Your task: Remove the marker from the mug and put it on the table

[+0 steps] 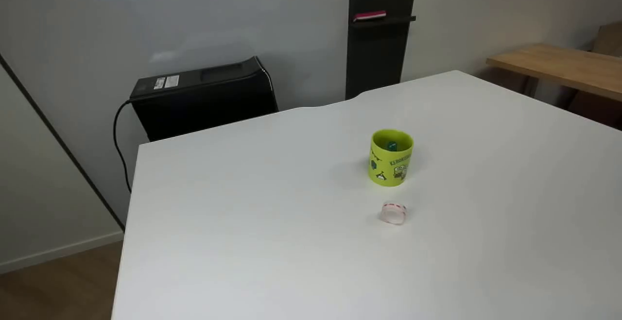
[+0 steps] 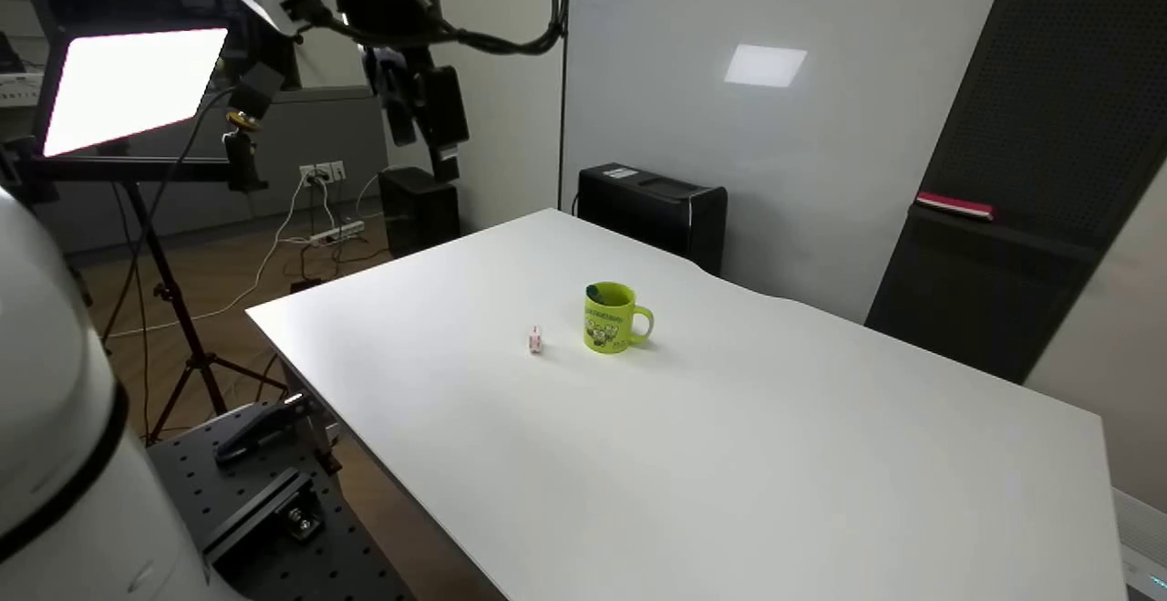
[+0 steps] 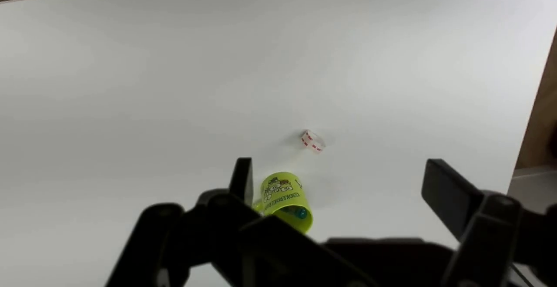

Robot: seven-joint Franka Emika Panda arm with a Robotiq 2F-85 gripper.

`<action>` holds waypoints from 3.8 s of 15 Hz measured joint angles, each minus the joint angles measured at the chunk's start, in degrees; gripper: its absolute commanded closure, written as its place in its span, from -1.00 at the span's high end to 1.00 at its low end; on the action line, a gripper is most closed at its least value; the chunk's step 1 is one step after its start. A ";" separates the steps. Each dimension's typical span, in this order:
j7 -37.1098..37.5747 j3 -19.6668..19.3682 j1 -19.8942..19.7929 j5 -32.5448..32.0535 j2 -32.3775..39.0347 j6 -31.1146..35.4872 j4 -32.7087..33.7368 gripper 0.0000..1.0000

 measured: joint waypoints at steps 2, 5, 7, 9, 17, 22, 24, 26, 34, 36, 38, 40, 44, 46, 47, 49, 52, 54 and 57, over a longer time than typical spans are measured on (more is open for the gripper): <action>-3.30 -1.87 -0.03 -0.02 1.41 -0.01 0.66 1.00; -11.13 -6.68 -0.45 -0.32 5.35 0.02 2.43 1.00; -16.47 -9.93 -1.02 -1.07 8.86 0.19 4.09 1.00; -20.99 -12.46 -1.71 -2.16 12.82 0.37 6.12 1.00; -31.88 -15.51 -3.88 -8.20 30.40 -0.59 17.82 1.00; -40.47 -15.22 -3.87 -12.70 40.66 -4.39 26.49 1.00; -41.27 -14.48 -3.90 -17.51 44.29 -4.03 29.54 1.00; -41.30 -13.55 -3.92 -22.34 47.09 -1.79 31.65 1.00; -35.83 -9.96 -3.84 -27.71 51.60 17.25 31.78 1.00; -32.07 -9.24 -3.80 -27.37 52.07 21.97 30.95 1.00; -28.94 -8.65 -3.73 -27.07 52.55 25.84 30.12 1.00; -26.23 -8.16 -3.65 -27.02 53.08 29.21 29.40 1.00; -21.77 -7.67 -3.04 -27.44 54.79 34.56 28.41 1.00; -19.56 -7.65 -2.58 -28.45 55.97 36.50 28.20 1.00; -18.55 -7.65 -2.31 -28.93 56.58 37.21 28.15 1.00; -16.46 -7.66 -1.75 -30.11 57.82 38.42 28.09 1.00; -13.54 -7.83 -0.73 -31.89 59.53 39.76 28.09 1.00; -11.58 -8.04 -0.02 -32.97 60.50 40.50 28.10 1.00; -8.69 -8.73 1.15 -34.54 61.74 41.32 28.17 1.00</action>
